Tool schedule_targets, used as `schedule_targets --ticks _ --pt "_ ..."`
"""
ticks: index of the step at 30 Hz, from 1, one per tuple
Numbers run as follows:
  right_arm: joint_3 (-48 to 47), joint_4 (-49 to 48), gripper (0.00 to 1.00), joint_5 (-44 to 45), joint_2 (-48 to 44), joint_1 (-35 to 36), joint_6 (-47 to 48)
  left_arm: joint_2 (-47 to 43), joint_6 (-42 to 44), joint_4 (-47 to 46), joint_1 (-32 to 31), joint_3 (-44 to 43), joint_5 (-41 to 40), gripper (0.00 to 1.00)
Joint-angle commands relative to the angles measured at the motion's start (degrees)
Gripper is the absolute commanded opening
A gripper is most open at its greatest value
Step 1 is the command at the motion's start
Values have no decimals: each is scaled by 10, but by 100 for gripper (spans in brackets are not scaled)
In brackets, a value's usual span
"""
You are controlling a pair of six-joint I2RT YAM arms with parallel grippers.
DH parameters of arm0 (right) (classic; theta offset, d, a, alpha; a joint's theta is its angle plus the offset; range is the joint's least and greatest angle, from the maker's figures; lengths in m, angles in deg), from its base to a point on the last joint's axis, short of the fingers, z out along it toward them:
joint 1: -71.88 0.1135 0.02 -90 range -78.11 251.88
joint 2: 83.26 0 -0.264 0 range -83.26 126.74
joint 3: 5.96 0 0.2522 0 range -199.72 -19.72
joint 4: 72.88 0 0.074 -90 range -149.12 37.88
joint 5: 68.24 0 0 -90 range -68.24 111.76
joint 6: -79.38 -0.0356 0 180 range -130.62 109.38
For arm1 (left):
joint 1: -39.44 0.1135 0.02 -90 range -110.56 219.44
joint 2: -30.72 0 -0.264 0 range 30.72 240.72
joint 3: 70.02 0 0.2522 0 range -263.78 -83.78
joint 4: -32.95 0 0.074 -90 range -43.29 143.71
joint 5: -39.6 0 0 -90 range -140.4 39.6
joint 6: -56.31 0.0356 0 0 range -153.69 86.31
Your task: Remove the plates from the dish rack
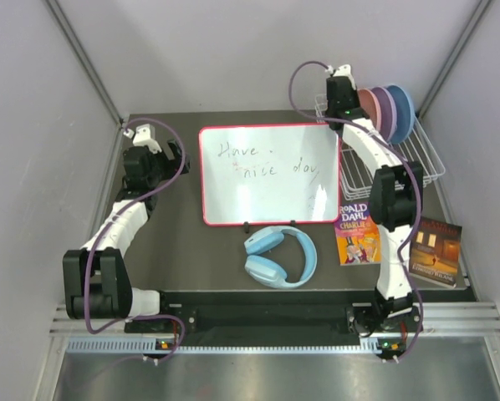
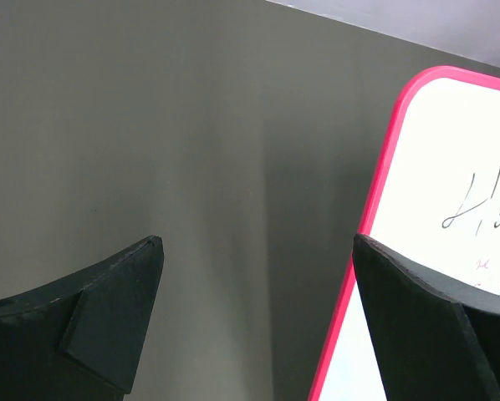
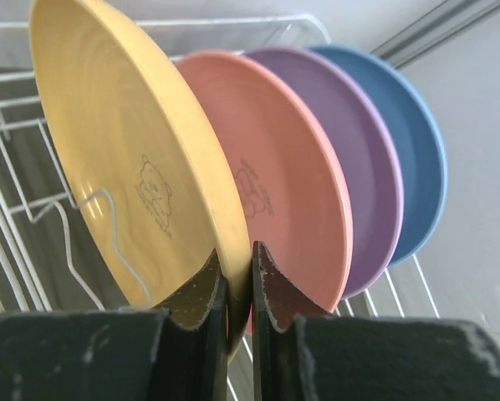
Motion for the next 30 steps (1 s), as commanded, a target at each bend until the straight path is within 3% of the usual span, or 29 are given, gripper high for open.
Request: schedule_targets --ticks 1,9,17,21,26,30 --pt "21 -166 0 92 -44 40 49 -3 11 -30 1 3 -20 99" --pt "63 -390 0 222 -78 55 181 -13 11 -26 0 2 -50 99" --pt "67 -460 0 246 -114 55 231 -11 5 -14 1 -13 -18 99" --pt "62 -354 0 204 -167 66 145 -8 6 2 1 -35 13 99" --pt "-4 -107 0 51 -218 72 -31 -16 -12 -11 1 -56 46 99" --pt "-43 -20 0 -60 -218 82 -102 -4 -40 -46 1 -87 97 99"
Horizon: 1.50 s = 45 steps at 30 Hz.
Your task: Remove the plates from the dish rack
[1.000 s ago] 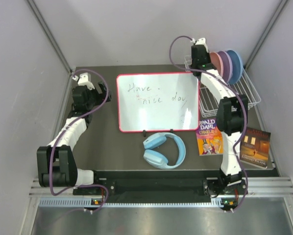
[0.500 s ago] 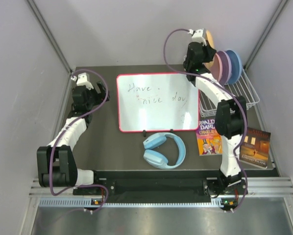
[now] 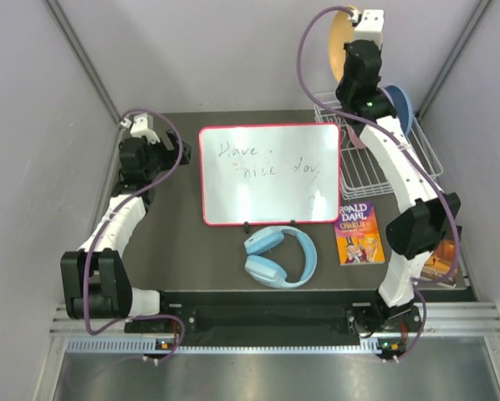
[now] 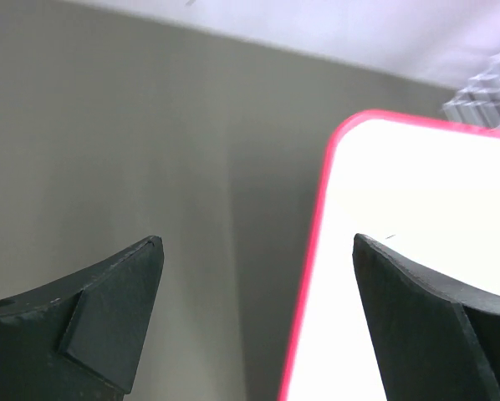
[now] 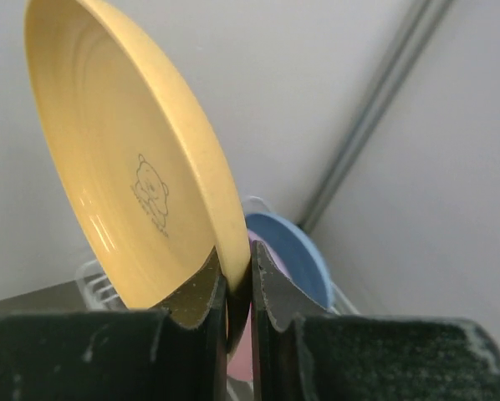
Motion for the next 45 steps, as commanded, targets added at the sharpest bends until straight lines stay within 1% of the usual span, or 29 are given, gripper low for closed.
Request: schedule_targets --ticks 1,3,4,6,7,9,10,12,13,15,16,18,19,20,24,29,32,38,40,41,43,44,45 --pt "-49 134 0 -182 -34 19 -134 5 -50 -69 0 -54 77 99" --pt "-47 154 0 -227 -36 19 -184 13 -68 -99 1 -73 108 99" --pt "-39 159 0 -276 -42 19 -197 22 -90 -109 1 -80 135 99" --pt "-22 158 0 -320 -50 21 -235 28 -113 -144 1 -86 170 99" --pt "0 149 0 -362 -62 21 -245 33 -140 -172 1 -89 202 99" --pt "25 135 0 -388 -77 28 -273 36 -168 -202 0 -94 228 98" --pt "53 120 0 -410 -92 30 -279 41 -193 -224 1 -95 242 98" --pt "82 105 0 -432 -107 38 -304 41 -214 -237 0 -90 276 97" --pt "114 91 0 -452 -122 42 -312 35 -239 -247 0 -84 286 97" --pt "149 76 0 -459 -149 56 -330 23 -270 -295 -5 -47 302 96" --pt "184 69 0 -461 -159 63 -334 5 -275 -301 -6 -32 302 95" --pt "226 41 0 -458 -180 82 -347 -18 -271 -299 -8 4 295 94" --pt "265 33 0 -464 -202 86 -360 -41 -264 -292 -11 15 292 94" --pt "285 19 0 -464 -213 92 -366 -51 -259 -273 -32 32 288 94" --pt "388 -19 0 -461 -278 131 -396 -101 -240 -254 -54 77 275 94" --pt "447 -32 0 -452 -310 179 -424 -139 -244 -270 -77 127 258 93" --pt "482 -58 0 -458 -324 195 -446 -154 -221 -237 -95 129 240 91" --pt "529 -86 0 -461 -358 218 -475 -174 -199 -218 -106 150 202 87" --pt "546 -95 0 -461 -375 221 -483 -180 -186 -210 -106 156 198 83" --pt "550 -97 0 -462 -379 222 -486 -181 -184 -204 -106 158 194 77" --pt "562 -102 0 -463 -390 222 -490 -187 -179 -200 -107 164 190 70" --pt "565 -106 0 -463 -392 222 -491 -189 -180 -202 -107 169 183 61" --pt "569 -106 0 -477 -393 222 -495 -190 -181 -203 -107 172 182 56"
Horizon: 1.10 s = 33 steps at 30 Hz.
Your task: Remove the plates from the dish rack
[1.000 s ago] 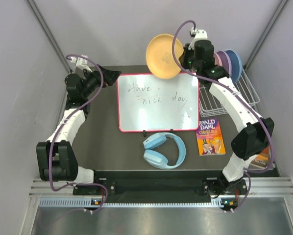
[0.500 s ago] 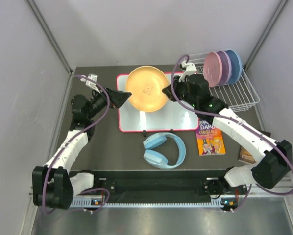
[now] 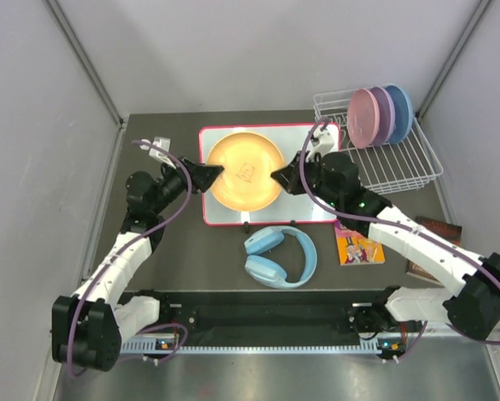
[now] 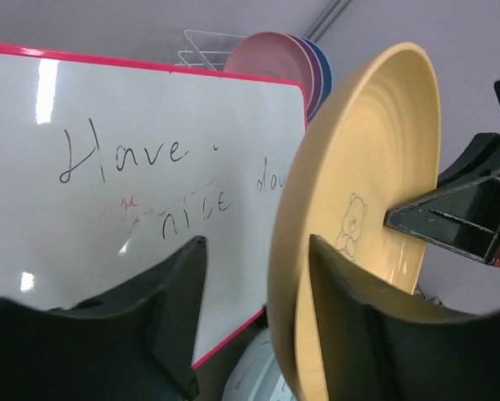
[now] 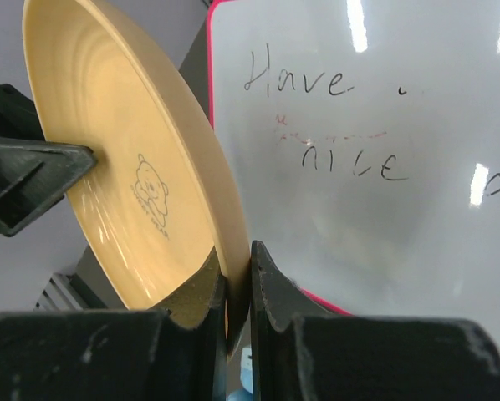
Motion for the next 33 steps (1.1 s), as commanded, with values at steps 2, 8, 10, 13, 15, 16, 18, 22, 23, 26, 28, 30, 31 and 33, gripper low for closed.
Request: schedule_targets --ticks 2,8,10,13,15,16,18,22,23,26,28,30,31,33 --pt "6 -70 0 -27 -37 9 -26 -25 20 -6 -4 20 -24 47" --pt "21 -79 30 -30 -51 9 -28 -38 27 12 -4 22 -48 0" --pt "18 -58 46 -18 -56 9 -19 -48 37 36 -4 18 -81 0" --pt "10 -13 65 32 -76 9 9 -69 70 97 -3 -11 -148 0" --pt "2 21 67 87 -94 7 37 -78 94 139 -2 -46 -195 0" --pt "0 49 67 105 -101 7 46 -79 106 180 0 -60 -241 0" --pt "-5 71 69 141 -122 -1 70 -80 122 219 3 -96 -290 0" --pt "0 105 70 154 -155 -38 93 -112 122 254 6 -104 -424 0" --pt "3 116 70 153 -165 -59 97 -120 122 267 7 -103 -476 0" --pt "13 129 70 126 -187 -109 104 -123 125 292 15 -107 -539 0" --pt "17 135 70 105 -196 -132 108 -121 122 314 27 -100 -595 0" --pt "22 140 70 84 -206 -162 113 -122 116 315 53 -84 -622 0" --pt "23 142 70 78 -208 -169 114 -122 108 317 67 -79 -619 0" --pt "27 147 70 60 -210 -191 120 -120 86 315 122 -62 -597 0"
